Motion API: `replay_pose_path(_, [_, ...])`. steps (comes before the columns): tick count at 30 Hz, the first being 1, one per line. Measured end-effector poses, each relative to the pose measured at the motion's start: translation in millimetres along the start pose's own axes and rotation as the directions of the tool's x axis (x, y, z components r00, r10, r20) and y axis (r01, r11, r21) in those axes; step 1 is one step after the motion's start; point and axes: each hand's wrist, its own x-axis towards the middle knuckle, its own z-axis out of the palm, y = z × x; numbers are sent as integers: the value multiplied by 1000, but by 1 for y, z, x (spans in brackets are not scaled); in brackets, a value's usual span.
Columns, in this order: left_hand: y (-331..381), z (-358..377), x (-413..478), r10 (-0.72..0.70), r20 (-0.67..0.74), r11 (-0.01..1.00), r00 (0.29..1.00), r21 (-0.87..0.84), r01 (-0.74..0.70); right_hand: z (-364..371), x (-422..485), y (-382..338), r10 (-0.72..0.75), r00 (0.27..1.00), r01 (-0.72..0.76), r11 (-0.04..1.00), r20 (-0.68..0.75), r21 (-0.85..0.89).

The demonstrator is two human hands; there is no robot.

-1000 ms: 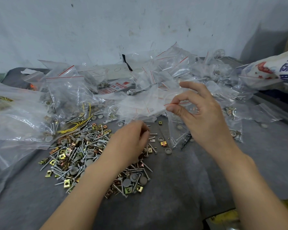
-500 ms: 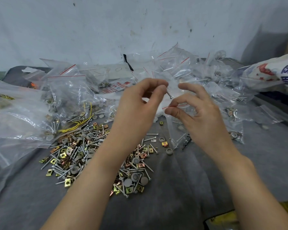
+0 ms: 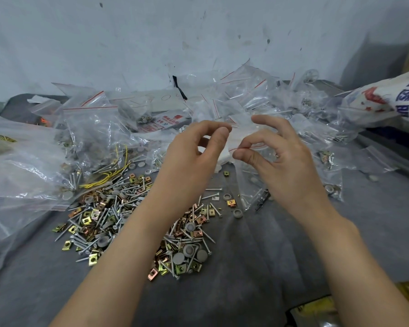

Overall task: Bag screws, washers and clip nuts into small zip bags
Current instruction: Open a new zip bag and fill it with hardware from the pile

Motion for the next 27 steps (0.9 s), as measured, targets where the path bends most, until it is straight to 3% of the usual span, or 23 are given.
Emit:
replay_pose_path(7, [-18,-7,-3,-38,2,992,999,120,38,-2,0,2,-6,1000,6,1000,-8,-3])
replay_pose_path(11, [-37,-15,-7,-178,211,921,961,379,87,-2,-1,2,-6,1000,6,1000,-9,-3])
replay_pose_path(13, [-44,-16,-14,-263,359,861,895,507,50,-2,-1,2,-6,1000,6,1000,-10,1])
replay_pose_path(16, [-46,-11,-23,-321,452,785,832,619,-33,-2,0,1,-12,1000,12,1000,-12,5])
replay_pose_path(20, [-47,-5,-31,-311,511,666,802,719,-200,-1,0,2,-20,1000,20,1000,-10,2])
replay_pose_path(27, [-51,0,-34,-250,512,597,822,750,-285,-1,0,5,-17,1000,17,1000,-10,6])
